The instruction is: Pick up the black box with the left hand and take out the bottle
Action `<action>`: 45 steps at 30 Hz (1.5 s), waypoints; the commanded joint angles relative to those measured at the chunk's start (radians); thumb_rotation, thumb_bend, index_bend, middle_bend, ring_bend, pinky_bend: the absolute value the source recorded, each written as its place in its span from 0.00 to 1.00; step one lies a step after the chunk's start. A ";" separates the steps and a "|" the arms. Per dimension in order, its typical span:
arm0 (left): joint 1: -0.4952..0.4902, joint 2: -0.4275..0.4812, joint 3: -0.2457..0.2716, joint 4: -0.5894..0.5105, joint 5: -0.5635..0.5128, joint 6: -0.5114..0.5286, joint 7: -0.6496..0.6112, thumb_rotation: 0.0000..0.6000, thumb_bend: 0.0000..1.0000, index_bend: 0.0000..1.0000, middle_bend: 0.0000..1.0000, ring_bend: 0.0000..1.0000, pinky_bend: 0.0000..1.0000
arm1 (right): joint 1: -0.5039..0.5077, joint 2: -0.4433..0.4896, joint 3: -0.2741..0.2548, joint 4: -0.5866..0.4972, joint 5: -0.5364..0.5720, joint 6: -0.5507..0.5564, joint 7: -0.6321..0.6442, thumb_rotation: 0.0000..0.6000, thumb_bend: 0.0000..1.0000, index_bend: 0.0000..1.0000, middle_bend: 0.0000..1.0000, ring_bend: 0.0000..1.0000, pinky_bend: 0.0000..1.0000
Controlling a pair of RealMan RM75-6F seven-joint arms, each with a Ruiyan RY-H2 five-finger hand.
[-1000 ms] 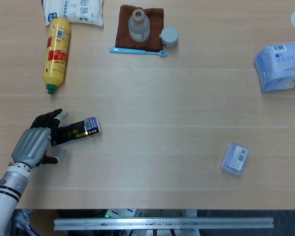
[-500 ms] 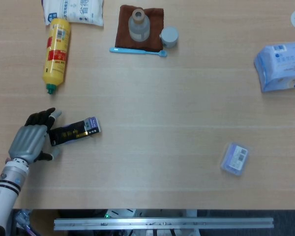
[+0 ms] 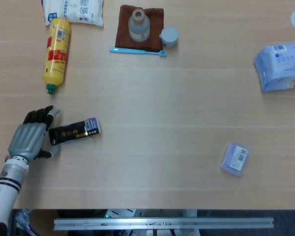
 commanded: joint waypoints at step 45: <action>-0.018 -0.015 0.013 0.054 0.099 -0.019 -0.220 1.00 0.30 0.29 0.00 0.00 0.00 | -0.006 -0.007 -0.005 0.011 0.011 -0.011 0.011 1.00 0.07 0.28 0.26 0.18 0.36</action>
